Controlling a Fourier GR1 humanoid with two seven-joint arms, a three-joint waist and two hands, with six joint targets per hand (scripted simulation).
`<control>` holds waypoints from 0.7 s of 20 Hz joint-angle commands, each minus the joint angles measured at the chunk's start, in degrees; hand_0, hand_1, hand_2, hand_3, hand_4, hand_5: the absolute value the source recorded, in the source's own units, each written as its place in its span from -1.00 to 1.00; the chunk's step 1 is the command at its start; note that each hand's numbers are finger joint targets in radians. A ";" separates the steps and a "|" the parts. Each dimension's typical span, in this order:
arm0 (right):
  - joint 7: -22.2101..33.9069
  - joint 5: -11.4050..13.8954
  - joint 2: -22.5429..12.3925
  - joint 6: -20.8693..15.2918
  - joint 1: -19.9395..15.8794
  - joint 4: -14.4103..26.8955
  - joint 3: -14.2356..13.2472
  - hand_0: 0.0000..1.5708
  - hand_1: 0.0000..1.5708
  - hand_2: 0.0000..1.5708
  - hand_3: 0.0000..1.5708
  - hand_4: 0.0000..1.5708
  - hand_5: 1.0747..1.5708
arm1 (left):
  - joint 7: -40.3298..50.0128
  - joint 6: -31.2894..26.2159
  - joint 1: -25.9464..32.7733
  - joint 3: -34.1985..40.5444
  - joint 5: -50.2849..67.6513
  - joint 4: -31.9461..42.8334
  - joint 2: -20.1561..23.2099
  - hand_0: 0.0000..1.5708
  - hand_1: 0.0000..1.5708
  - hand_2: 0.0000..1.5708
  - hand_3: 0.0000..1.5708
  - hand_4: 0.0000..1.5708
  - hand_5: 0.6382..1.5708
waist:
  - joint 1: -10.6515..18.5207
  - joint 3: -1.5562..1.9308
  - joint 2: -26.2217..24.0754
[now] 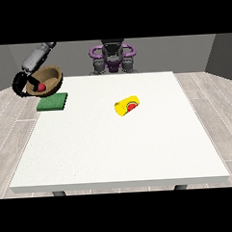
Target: Pick the cup and pour the ball into the bowl, then pick the bowl and place it on the pad
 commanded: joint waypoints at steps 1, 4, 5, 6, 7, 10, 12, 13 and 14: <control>-0.31 -0.94 4.40 -1.62 0.12 1.07 -0.26 1.00 1.00 1.00 0.65 0.50 0.99 | 0.31 0.16 0.04 -0.77 -0.20 0.36 -0.31 -1.00 -1.00 -1.00 -1.00 -1.00 0.90 | -0.86 0.05 -0.10; -3.17 -1.17 4.09 -1.09 1.54 3.87 -1.17 1.00 1.00 1.00 0.44 0.42 0.99 | 0.80 0.92 0.62 0.11 1.11 -1.89 -0.53 -1.00 -1.00 -1.00 -1.00 -1.00 0.90 | 0.22 0.08 0.93; -0.65 -2.57 2.90 -1.21 -0.35 4.50 -2.68 1.00 1.00 1.00 0.43 0.37 0.98 | 0.54 -0.43 0.27 0.75 1.55 -0.95 0.88 -1.00 -1.00 -1.00 -1.00 -1.00 0.91 | 1.06 0.06 1.40; -4.08 -2.21 2.48 0.95 2.25 5.90 -2.51 1.00 1.00 1.00 0.60 0.35 0.99 | 3.58 -0.96 -0.94 1.52 2.65 -2.04 3.84 -1.00 -1.00 -1.00 -1.00 -1.00 0.91 | 0.30 0.12 1.73; -0.52 -5.14 3.92 2.24 2.01 6.90 -4.46 1.00 1.00 1.00 0.78 0.29 0.99 | -0.56 -1.18 2.10 1.07 1.77 -1.58 0.22 -1.00 -1.00 -1.00 -1.00 -1.00 0.90 | 0.28 0.06 1.50; -0.68 -4.43 -4.33 -5.40 0.75 8.23 -7.74 0.95 0.95 0.94 0.63 -1.00 0.99 | 1.40 -1.83 0.08 3.04 3.72 -2.90 3.88 -1.00 -1.00 -1.00 -1.00 -1.00 0.89 | 1.69 0.12 4.75; -0.64 -5.08 -4.04 -3.04 0.71 9.27 -7.78 0.34 0.34 0.38 0.31 -1.00 0.90 | 0.55 0.31 1.76 2.36 2.79 -4.69 2.00 -1.00 -1.00 -1.00 -1.00 -1.00 0.88 | 0.59 0.10 4.32; -1.12 -5.18 -3.76 -2.33 1.19 9.53 -7.69 0.09 0.09 0.02 0.40 -1.00 0.88 | 0.86 -0.87 2.03 2.99 3.17 -3.90 3.53 -1.00 -1.00 -1.00 -1.00 -1.00 0.88 | 0.79 0.09 4.33; -0.49 -5.12 -3.44 -3.83 0.35 8.72 -7.57 -0.06 -0.06 -0.12 0.34 -1.00 0.87 | 0.94 -0.99 0.91 3.58 3.58 -2.12 4.44 -1.00 -1.00 -1.00 -1.00 -1.00 0.88 | 0.17 0.06 3.73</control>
